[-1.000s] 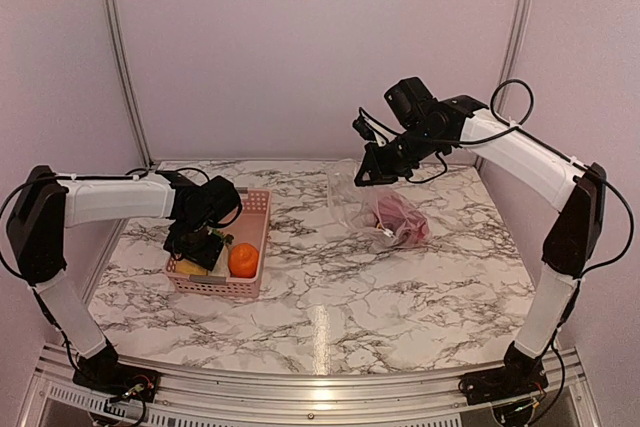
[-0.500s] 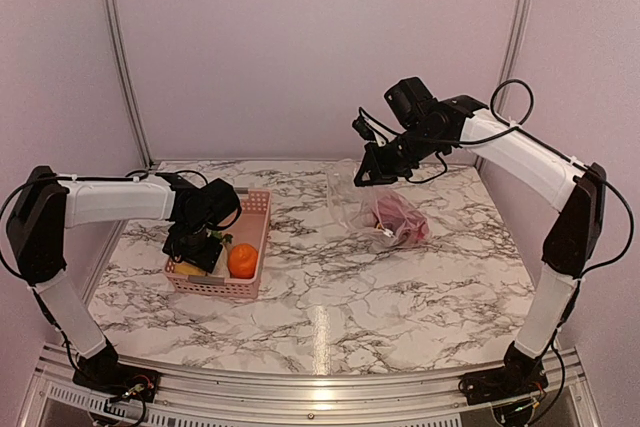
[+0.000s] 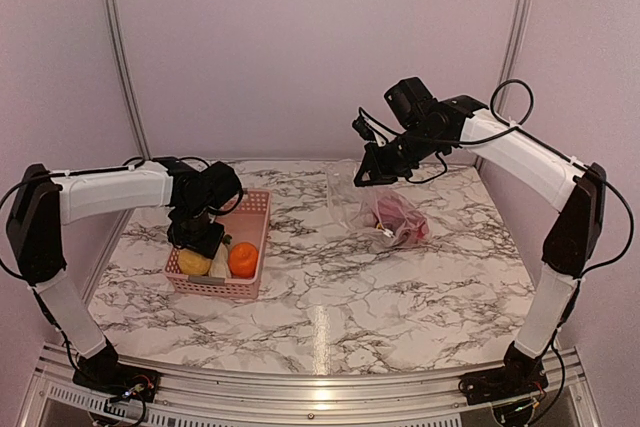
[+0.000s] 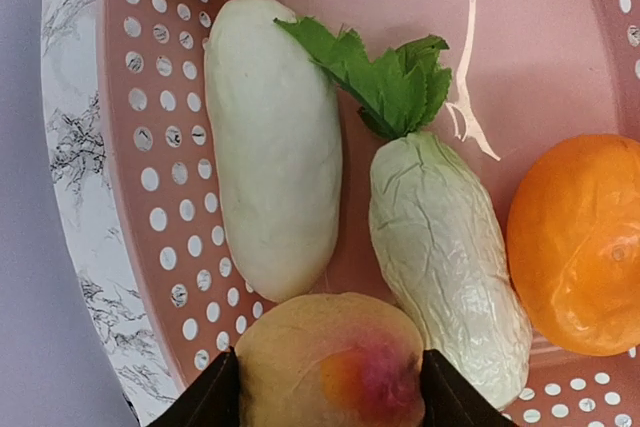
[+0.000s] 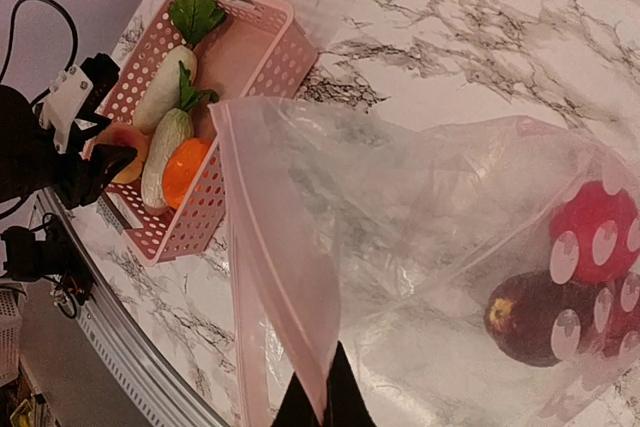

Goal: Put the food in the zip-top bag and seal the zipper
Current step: Pick up the fake fruit from the bin, then place the fake fruit in the zipper food storage bag.

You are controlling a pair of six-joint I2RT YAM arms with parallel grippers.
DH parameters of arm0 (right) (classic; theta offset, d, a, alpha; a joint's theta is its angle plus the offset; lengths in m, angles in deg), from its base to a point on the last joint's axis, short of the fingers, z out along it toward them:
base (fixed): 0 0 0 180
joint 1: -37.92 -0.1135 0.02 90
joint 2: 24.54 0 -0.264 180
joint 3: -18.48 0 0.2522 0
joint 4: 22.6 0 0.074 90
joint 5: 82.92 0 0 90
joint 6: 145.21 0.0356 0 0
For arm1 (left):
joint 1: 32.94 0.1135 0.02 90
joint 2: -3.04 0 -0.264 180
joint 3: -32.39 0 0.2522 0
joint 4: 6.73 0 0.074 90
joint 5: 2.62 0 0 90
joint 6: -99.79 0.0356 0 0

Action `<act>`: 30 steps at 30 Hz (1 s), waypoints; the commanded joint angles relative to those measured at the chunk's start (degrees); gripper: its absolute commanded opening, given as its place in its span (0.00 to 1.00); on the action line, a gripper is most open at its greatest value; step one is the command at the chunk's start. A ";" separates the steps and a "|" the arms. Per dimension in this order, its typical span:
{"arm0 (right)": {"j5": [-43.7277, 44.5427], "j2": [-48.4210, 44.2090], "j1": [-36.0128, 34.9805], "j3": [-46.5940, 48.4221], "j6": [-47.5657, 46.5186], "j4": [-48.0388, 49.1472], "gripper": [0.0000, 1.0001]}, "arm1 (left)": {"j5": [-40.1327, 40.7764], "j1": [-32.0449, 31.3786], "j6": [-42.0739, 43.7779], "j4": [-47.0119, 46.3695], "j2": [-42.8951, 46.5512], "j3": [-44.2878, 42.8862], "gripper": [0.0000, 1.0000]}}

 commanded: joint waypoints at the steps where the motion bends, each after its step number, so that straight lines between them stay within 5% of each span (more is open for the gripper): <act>1: 0.04 -1.86 -0.47 1.32 0.08 0.49 0.00 | -1.20 0.08 1.20 2.62 0.63 -4.28 0.56; 13: 1.05 -2.61 -0.48 2.87 0.56 -1.48 0.00 | -6.23 -1.07 1.35 0.18 -1.14 -19.67 0.55; 20: 0.97 -2.78 -0.43 3.61 1.15 -2.14 0.00 | -16.08 -2.26 0.60 -11.26 -1.19 -22.92 0.52; 30: 0.22 -1.64 -0.40 7.37 1.81 -3.45 0.00 | -26.52 -5.72 -2.39 -50.78 10.04 -9.07 0.47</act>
